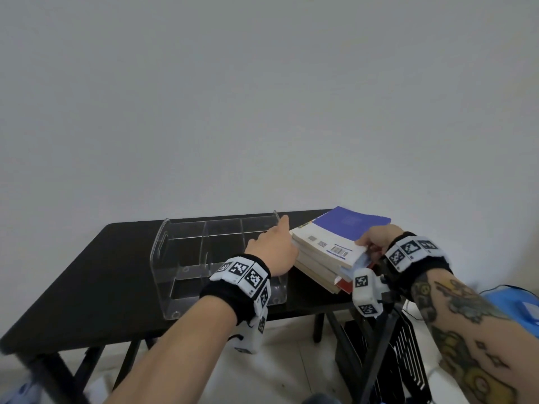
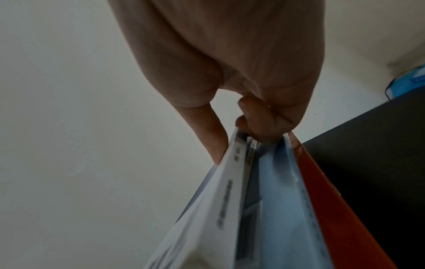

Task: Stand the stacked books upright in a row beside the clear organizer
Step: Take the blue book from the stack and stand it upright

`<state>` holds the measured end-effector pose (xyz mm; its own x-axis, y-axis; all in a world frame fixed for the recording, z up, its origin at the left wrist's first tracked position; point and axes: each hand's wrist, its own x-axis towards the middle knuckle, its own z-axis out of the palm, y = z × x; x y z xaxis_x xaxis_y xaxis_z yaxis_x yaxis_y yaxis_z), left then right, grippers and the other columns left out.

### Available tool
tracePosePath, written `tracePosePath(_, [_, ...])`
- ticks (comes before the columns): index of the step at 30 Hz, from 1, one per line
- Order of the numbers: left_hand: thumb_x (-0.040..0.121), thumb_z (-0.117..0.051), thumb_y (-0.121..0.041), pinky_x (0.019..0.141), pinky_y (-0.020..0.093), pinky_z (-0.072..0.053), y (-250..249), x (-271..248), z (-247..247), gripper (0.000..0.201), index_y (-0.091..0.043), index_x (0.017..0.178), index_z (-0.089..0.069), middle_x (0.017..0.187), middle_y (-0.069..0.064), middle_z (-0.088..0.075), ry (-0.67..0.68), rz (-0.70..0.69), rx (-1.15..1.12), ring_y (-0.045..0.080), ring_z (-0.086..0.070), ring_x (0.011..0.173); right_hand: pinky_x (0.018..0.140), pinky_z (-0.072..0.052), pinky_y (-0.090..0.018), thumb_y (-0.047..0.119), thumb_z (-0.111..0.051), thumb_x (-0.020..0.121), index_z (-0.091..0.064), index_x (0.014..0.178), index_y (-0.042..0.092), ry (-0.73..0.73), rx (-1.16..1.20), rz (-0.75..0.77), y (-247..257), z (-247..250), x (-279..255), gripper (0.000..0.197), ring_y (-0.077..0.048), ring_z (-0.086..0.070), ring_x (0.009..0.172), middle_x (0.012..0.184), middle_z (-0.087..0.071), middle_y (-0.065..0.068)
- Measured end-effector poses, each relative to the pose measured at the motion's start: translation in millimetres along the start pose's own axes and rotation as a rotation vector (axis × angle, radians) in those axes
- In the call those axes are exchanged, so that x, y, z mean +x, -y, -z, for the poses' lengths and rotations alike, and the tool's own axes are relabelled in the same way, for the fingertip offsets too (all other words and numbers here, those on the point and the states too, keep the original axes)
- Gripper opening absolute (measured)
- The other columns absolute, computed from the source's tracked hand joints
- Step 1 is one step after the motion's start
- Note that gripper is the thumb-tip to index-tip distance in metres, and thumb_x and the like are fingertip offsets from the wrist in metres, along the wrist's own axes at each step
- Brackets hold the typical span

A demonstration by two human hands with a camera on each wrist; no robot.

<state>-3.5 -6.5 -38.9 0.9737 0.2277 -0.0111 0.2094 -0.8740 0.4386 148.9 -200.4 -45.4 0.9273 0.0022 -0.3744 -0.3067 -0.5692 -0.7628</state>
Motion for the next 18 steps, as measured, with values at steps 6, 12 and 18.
tracePosePath(6, [0.095,-0.049,-0.039,0.112,0.051,-0.026,0.5,-6.4,4.5,0.084,-0.016,0.155,0.004,0.161,0.014,-0.007,-0.012,-0.014,0.004,0.037,-0.022,0.143,0.041,-0.028,-0.021,0.01,-0.052,0.079,-0.048,0.058,0.007,-0.157,0.222,0.247,24.1,-5.4,-45.2,0.021,-0.017,-0.035,0.037,0.047,-0.053,-0.01])
tracePosePath(12, [0.088,-0.059,-0.048,0.113,0.049,-0.026,4.8,-15.2,15.7,0.094,-0.014,0.155,-0.003,0.16,0.01,-0.017,-0.109,-0.067,-0.089,0.031,-0.024,0.143,0.047,-0.053,-0.033,0.016,-0.05,0.084,-0.055,0.085,0.001,-0.314,0.173,0.585,57.9,-21.6,-90.1,0.016,-0.025,-0.056,0.04,0.058,-0.064,-0.013])
tracePosePath(18, [0.076,-0.074,-0.046,0.116,0.048,-0.026,18.9,-22.0,21.8,0.112,-0.028,0.155,0.003,0.16,0.0,-0.022,-0.286,-0.149,-0.326,0.02,-0.025,0.144,0.06,-0.059,-0.045,0.026,-0.058,0.074,-0.053,0.09,0.019,-0.386,0.288,0.903,62.5,-52.4,-147.5,0.018,-0.03,-0.067,0.064,0.076,-0.067,0.0])
